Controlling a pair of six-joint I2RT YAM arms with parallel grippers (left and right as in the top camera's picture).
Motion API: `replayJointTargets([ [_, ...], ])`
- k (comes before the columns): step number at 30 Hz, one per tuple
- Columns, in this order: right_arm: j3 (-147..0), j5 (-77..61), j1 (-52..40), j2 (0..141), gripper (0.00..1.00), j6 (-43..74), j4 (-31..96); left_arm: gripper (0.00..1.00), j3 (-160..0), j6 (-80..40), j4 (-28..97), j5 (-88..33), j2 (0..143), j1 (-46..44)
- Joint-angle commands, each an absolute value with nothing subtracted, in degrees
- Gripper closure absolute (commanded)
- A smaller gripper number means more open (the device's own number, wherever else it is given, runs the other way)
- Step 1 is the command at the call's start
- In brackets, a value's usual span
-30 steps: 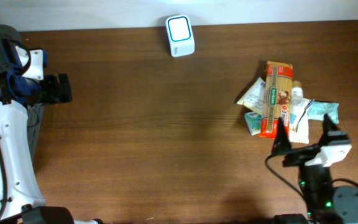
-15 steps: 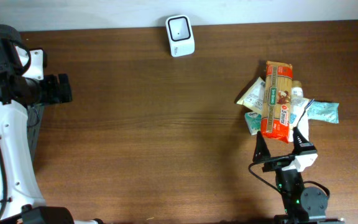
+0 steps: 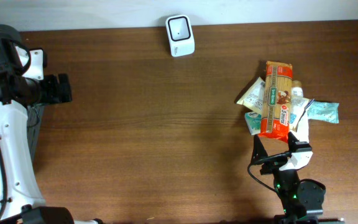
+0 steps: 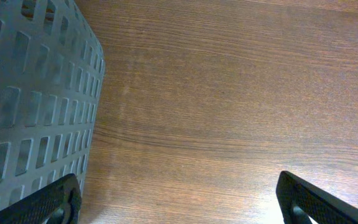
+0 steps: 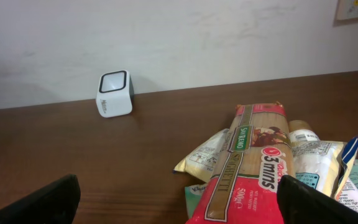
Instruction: Scan the item barcode
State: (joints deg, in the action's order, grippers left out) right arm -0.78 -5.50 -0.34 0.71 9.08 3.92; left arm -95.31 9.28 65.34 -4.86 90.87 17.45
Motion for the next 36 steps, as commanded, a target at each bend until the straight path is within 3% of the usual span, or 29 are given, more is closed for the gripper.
replayJointTargets([
  [1,-0.32,-5.58,0.01,0.4,0.01,9.52,4.08,0.01,-95.72,9.98,65.28,-4.86,90.78,17.8],
  [8,-0.32,-5.58,0.01,0.4,0.01,9.52,4.08,0.01,-95.72,9.98,65.28,-4.86,90.15,17.8],
  [15,-0.32,-5.58,0.01,0.4,0.01,9.52,4.08,0.01,-95.59,9.98,65.93,-3.99,79.81,17.34],
  [22,-0.32,-5.58,0.01,0.4,0.01,9.52,4.08,0.01,-86.59,10.0,63.37,-1.93,68.12,5.8],
  [27,-0.32,-5.58,0.01,0.4,0.01,9.52,4.08,0.01,-66.02,9.98,42.59,-2.76,54.76,4.99],
  [33,-0.32,-5.58,0.01,0.4,0.01,9.52,4.08,0.01,-25.71,10.0,1.93,-6.66,29.98,4.99],
  [36,-0.32,-5.58,0.01,0.4,0.01,9.52,4.08,0.01,-11.16,10.02,-8.67,-6.63,19.55,4.99],
])
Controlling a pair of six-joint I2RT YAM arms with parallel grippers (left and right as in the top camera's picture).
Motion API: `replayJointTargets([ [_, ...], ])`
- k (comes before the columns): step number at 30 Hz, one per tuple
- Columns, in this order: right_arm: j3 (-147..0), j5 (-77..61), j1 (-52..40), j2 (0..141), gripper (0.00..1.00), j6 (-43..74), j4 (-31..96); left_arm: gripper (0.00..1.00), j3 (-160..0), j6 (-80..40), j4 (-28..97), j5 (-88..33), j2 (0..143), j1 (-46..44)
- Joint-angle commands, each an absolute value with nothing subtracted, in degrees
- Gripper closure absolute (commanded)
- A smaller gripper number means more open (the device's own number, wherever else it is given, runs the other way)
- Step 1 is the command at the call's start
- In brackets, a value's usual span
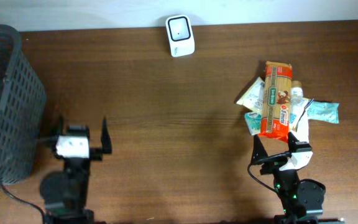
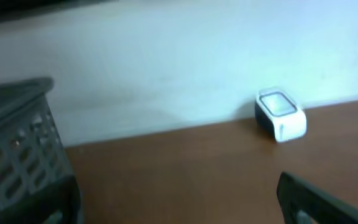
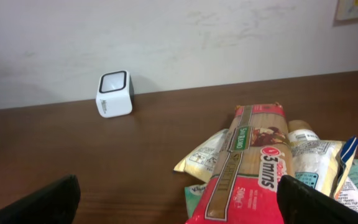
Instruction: Scan the item barcode
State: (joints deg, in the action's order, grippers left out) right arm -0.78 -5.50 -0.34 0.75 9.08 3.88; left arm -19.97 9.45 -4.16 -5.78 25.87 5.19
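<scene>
The white barcode scanner (image 1: 180, 36) (image 2: 280, 115) (image 3: 114, 94) stands at the table's far edge, against the wall. A red and tan spaghetti packet (image 1: 276, 99) (image 3: 247, 168) lies on top of a pile of small packets (image 1: 319, 112) at the right. My right gripper (image 1: 279, 142) (image 3: 179, 208) is open just in front of the near end of that packet and holds nothing. My left gripper (image 1: 81, 132) (image 2: 179, 208) is open and empty at the front left, low over bare wood, facing the scanner.
A dark grey perforated basket (image 1: 5, 99) (image 2: 17, 149) stands at the left edge, just left of my left gripper. Bare wood (image 1: 166, 112) lies between the basket and the packets.
The left arm was raised at the far left over the basket, its camera looking down. Now it sits low at the front left, facing the scanner. The right arm has not moved.
</scene>
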Motion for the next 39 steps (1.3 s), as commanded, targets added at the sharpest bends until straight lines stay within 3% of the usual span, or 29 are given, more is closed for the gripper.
replayJointTargets([
  [1,-0.32,-5.58,0.01,0.4,0.01,9.52,4.08,0.01,-8.08,10.28,-9.21,-6.61,16.8,4.99],
  [5,-0.32,-5.58,0.01,0.4,0.01,9.52,4.08,0.01,-1.32,17.02,-8.32,-6.63,7.66,4.97],
  [9,-0.32,-5.58,0.01,0.4,0.01,9.54,4.08,0.01,-0.54,19.88,2.31,-6.57,0.58,4.97],
  [39,-0.32,-5.58,0.01,0.4,0.01,9.52,4.08,0.01,-0.54,19.79,4.34,-5.13,0.3,4.75],
])
